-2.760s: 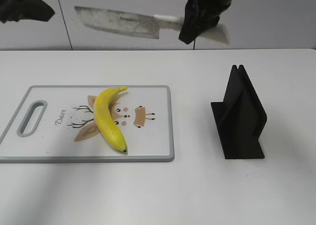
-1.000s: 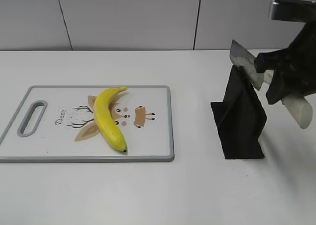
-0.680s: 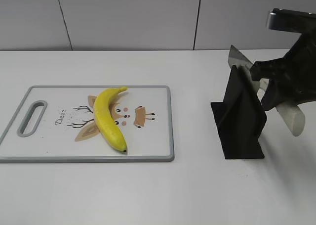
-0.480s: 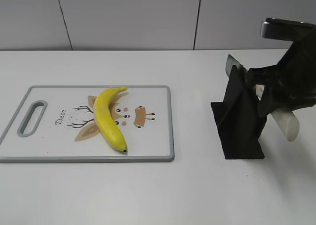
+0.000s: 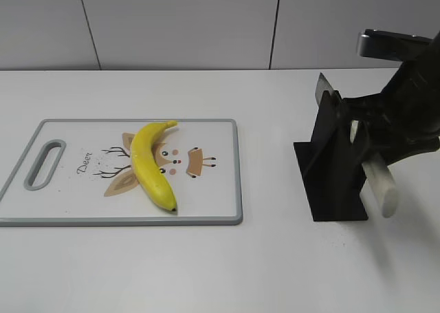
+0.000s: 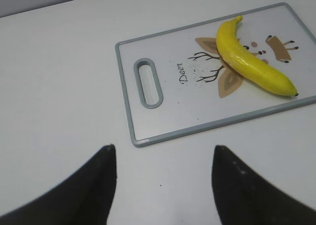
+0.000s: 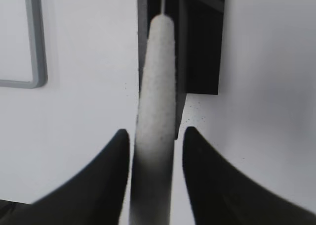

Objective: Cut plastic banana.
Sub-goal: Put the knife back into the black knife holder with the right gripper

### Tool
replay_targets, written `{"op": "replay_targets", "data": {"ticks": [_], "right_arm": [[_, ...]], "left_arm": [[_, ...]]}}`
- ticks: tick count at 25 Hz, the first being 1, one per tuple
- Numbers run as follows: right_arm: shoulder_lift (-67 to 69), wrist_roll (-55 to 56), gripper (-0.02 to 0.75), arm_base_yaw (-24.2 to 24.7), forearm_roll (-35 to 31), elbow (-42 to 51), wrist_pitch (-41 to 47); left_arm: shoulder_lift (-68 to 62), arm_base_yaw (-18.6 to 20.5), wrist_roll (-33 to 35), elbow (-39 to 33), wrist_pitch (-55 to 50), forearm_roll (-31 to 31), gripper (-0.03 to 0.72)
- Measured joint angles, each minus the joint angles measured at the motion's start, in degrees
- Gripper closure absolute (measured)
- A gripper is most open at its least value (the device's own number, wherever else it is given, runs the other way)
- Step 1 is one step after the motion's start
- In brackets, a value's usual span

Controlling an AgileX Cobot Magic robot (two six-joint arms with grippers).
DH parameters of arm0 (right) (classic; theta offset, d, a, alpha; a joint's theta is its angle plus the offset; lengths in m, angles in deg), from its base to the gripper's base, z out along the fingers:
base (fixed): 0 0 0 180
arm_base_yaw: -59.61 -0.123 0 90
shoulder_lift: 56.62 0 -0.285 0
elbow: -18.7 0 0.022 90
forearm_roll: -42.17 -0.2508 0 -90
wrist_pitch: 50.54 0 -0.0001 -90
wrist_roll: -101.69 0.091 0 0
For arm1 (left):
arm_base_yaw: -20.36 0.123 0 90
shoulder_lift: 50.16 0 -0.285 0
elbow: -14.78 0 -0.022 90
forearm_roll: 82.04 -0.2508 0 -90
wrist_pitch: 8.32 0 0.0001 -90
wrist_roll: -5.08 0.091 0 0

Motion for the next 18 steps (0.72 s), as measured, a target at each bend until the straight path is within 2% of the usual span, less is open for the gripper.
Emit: {"op": "replay_targets", "data": {"ticks": [3,5,6,11,18], "right_arm": [[0.0,-0.6,0.241,0.0,-0.5,0.0,0.2],[0.0,-0.7,0.141,0.0,-0.5,0.0,0.4],[0.0,-0.7,0.115,0.0,-0.5,0.0,0.4],[-2.5,-2.9,0.094,0.0,-0.6,0.0,1.0],[-14.9,-13.4,0.146,0.0,-0.1,3.4,3.1]], "left_arm": [[0.0,0.0,0.0,0.0,0.0,0.0,0.105],[0.0,0.0,0.0,0.0,0.0,0.0,0.107],[0.0,0.0,0.0,0.0,0.0,0.1,0.107],[0.0,0.0,0.0,0.0,-1.2,0.2,0.108],[2.0,0.0,0.0,-3.4,-6.2,6.0,0.108]]}}
